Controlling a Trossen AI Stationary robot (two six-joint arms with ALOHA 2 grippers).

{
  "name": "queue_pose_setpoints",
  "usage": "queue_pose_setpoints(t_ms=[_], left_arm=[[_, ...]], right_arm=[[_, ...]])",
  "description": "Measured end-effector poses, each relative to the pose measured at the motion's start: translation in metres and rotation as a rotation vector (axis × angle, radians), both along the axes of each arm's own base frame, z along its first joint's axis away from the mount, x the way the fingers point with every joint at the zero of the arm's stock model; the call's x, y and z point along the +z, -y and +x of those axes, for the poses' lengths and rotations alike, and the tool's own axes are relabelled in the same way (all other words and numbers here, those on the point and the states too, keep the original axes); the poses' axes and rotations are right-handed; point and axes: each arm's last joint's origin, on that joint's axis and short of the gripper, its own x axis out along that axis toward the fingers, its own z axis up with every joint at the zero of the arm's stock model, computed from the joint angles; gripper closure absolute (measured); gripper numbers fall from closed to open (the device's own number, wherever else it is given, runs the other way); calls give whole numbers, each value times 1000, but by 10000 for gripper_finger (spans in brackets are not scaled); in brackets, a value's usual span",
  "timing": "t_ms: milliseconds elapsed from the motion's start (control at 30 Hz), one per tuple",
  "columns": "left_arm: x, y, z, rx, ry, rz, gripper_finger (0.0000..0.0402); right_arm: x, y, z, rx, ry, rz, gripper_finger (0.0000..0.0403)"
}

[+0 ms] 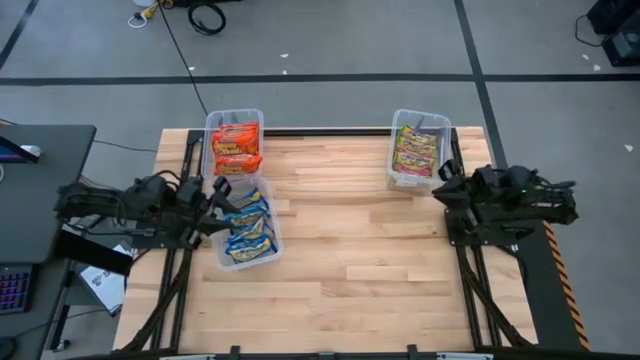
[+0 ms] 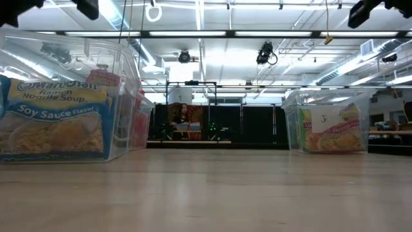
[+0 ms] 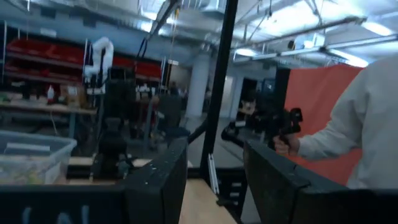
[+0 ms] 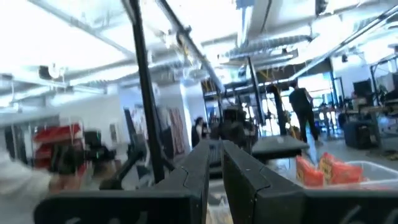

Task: Sort Maruchan noodles
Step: Return to Home Position

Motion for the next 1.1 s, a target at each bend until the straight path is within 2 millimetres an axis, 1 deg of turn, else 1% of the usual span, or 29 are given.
queue_pose_setpoints(t_ms=[133, 233, 367, 467, 533, 600, 733, 800, 867, 933, 1000, 1100], left_arm=[[-20, -1, -8, -7, 56, -34, 241], [-32, -2, -12, -16, 87, -63, 241], [-47, -2, -17, -10, 103, -69, 241], [-60, -4, -19, 34, 110, -82, 241], [-70, -5, -19, 61, 110, -91, 241], [-70, -5, -21, 62, 116, -71, 241], [-67, -3, -24, -2, 169, -12, 241], [-66, -2, -27, -24, 184, -15, 241], [-66, -2, -29, -53, 180, -35, 241], [-67, -1, -30, -98, 166, -61, 241], [-68, 0, -30, -156, 138, -71, 241], [-70, -2, -29, -147, 114, -88, 241]], right_arm=[[-8, 0, 4, 30, -42, 71, 354], [-2, -1, 0, 71, -25, 78, 354], [11, -1, -7, 76, 19, 60, 354], [12, -1, -7, 61, 26, 49, 354], [6, -1, -3, 63, 18, 61, 354], [-4, -1, 2, 74, 24, 78, 354], [-28, -2, 13, 98, 89, 96, 354], [-42, -2, 17, 106, 117, 107, 354], [-55, -2, 21, 124, 108, 129, 354], [-57, -3, 23, 145, 48, 142, 354], [-57, -3, 23, 146, 43, 143, 354], [-58, -2, 23, 119, 46, 115, 354]])
